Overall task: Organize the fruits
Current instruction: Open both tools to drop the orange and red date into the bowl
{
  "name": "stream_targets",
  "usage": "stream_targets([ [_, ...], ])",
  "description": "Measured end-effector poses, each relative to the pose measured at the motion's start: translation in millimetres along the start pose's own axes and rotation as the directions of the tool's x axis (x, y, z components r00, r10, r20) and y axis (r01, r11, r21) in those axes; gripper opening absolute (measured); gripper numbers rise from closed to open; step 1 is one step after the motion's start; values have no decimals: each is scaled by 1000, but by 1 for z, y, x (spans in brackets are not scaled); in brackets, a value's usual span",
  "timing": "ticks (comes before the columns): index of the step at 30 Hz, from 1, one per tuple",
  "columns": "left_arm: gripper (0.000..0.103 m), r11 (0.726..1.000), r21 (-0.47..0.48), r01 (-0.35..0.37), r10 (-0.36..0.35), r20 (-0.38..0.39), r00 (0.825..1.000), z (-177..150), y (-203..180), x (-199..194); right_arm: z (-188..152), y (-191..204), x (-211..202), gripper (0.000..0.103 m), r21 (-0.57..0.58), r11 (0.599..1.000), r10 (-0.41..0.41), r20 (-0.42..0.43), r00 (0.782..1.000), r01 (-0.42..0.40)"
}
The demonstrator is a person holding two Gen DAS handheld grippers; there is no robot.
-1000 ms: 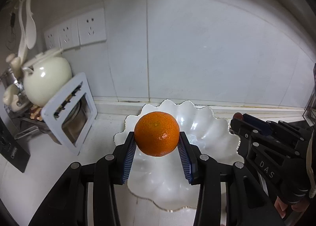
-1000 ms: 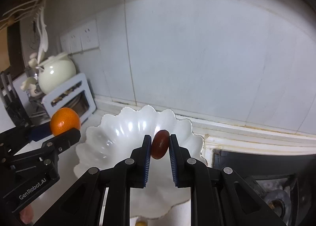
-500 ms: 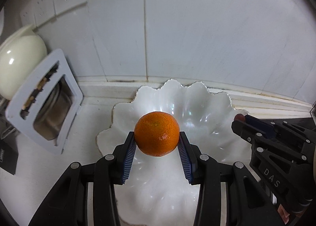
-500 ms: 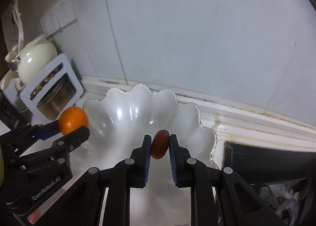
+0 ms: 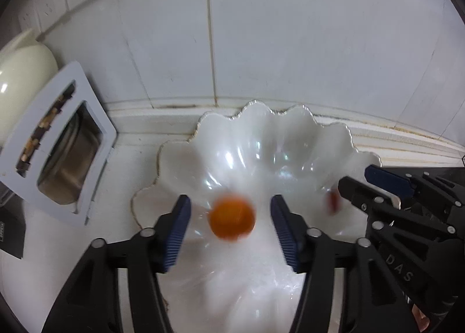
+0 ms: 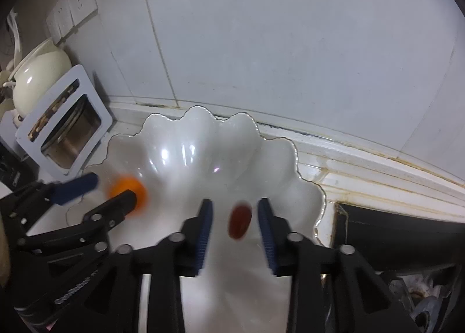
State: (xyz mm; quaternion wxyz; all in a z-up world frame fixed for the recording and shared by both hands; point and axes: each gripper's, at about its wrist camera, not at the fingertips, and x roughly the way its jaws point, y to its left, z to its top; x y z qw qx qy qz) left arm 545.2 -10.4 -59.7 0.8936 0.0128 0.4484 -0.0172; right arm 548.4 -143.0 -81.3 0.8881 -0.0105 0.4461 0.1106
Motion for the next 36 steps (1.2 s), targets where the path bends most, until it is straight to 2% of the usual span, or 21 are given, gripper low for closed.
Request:
stream_targets([
  [2,59,1000,10,-13,13,17,1000,1,0,-7,-1,-1,-1,37,2,1000,2,-2,1000,-2],
  [4,67,1000,9,-28,28,33,999,0,1,-15,-4,-1,-4,37,3,1000,4,-3,1000,-4],
  [7,71,999,6,-33,32,59,998,-4,3,-27,-8,0,-14,37,-2,1000,-9,14,1000,9],
  [11,77,999,7,-33,32,92,995,-11,5,-46,-16,0,-34,45,-6,999,-31,46,998,31],
  [19,90,999,30,-39,32,195,980,-33,2,-97,-34,1,-83,46,-2,999,-36,134,990,37],
  [27,97,999,44,-25,12,278,960,-61,2,-145,-65,2,-131,51,-5,1000,-27,215,976,29],
  [36,98,995,99,-17,-19,345,938,-96,-10,-189,-103,-3,-173,51,8,1000,-28,264,964,27],
])
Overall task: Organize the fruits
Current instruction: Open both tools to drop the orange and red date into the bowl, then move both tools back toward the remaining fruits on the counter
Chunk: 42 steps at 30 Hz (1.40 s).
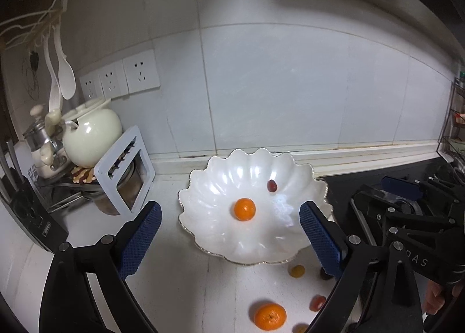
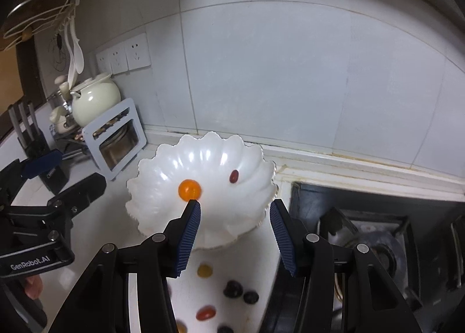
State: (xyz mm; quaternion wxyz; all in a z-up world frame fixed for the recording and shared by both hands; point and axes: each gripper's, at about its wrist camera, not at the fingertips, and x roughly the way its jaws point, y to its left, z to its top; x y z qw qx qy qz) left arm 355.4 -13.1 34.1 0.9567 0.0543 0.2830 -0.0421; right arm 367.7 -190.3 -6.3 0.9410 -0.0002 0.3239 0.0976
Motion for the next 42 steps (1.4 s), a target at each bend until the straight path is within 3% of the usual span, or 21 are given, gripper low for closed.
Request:
stream_targets([
  [11,99,999,22,25,-25,-12,1000,-29,-13,-27,-37,-2,-28,51,-12,1000,-14,-35,999,14],
  [22,98,997,29,65,-61,-99,993,-63,-24,-26,-74,-1,-34,51,-16,1000,-14,-99,995,13],
  [42,98,983,59,171,-152,-246,957,-128,-43,-15,-134,1,-27,51,-37,999,-23,-234,972,15],
])
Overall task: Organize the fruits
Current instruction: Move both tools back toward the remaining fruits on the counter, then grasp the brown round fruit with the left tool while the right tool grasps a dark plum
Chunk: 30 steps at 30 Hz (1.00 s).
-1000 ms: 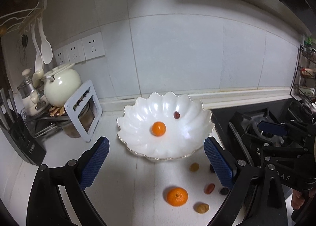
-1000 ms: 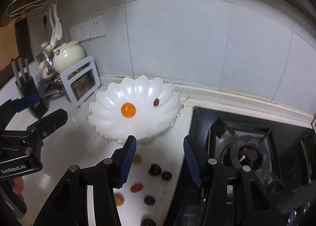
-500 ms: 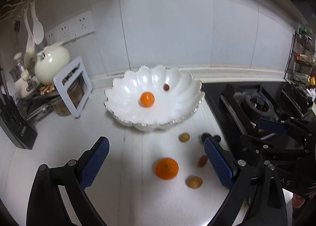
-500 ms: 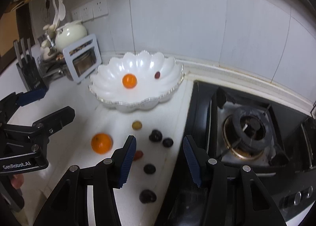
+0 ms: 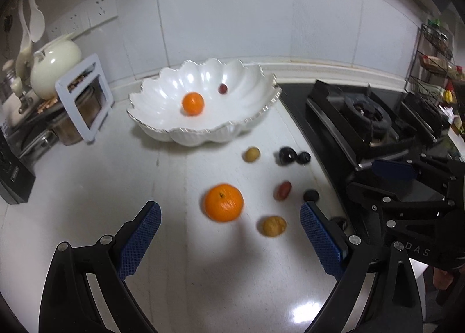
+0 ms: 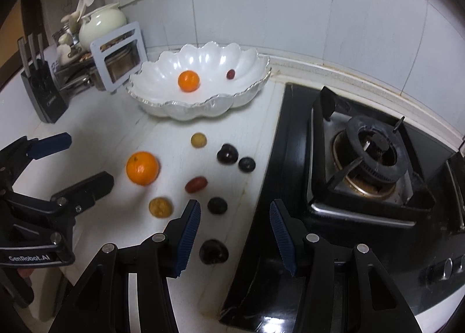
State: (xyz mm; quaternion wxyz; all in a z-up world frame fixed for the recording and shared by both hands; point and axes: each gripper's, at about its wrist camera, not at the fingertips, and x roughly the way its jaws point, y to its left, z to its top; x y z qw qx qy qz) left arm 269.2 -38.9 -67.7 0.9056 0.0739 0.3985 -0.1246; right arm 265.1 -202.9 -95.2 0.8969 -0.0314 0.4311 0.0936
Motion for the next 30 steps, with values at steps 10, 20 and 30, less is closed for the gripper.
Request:
stream_targets([
  [10,89,996,85,35,-36,15,999,-20,-13,5,-22,11,3,51,-62,998,4,0,1000,-4],
  [20,71,980,183,82,-82,-5,997,-36,-23,25,-37,21,15,51,-136,991,1,-1,1000,-1],
  [30,58,968,217,127,-123,-29,992,-35,-30,47,-44,18,28,48,-124,992,33,-26,999,-36],
])
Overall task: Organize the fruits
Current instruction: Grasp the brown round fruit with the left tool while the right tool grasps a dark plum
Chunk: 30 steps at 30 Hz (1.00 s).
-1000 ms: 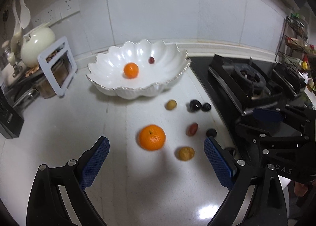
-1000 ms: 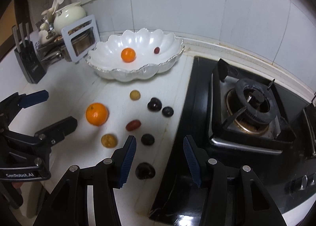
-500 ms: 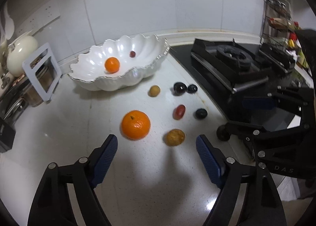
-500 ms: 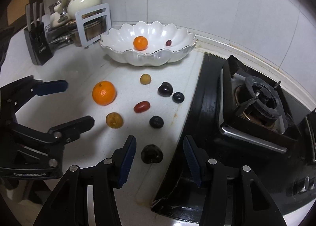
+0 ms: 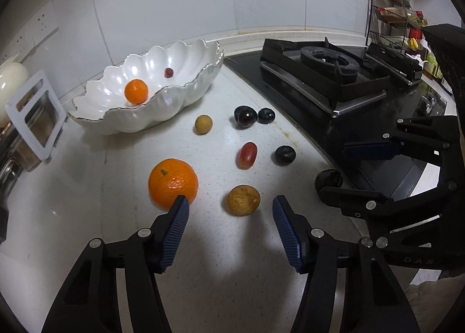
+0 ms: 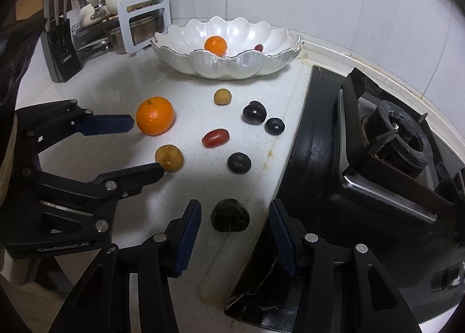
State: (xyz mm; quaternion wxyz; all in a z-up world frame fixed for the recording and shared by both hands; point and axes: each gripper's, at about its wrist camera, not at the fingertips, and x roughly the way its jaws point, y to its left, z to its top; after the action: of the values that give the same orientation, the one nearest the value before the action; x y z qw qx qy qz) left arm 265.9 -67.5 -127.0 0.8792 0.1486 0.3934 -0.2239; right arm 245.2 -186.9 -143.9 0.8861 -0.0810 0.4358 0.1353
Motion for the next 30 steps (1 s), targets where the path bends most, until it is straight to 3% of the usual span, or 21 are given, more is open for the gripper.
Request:
stream_targets([
  [14,42,999,-23,37,-38,-41,998,1,-3,23,-5,-2,15,34,19,999,42,-36,998,-41],
  [21,28,996,-70,50,-54,-65,996,-1,-1,28,-6,-3,17,31,33,998,50,-34,998,-48],
  [30,28,991,-129,39,-47,-61,997,-3,4,22,-5,-6,14,31,73,996,56,-25,998,-55],
])
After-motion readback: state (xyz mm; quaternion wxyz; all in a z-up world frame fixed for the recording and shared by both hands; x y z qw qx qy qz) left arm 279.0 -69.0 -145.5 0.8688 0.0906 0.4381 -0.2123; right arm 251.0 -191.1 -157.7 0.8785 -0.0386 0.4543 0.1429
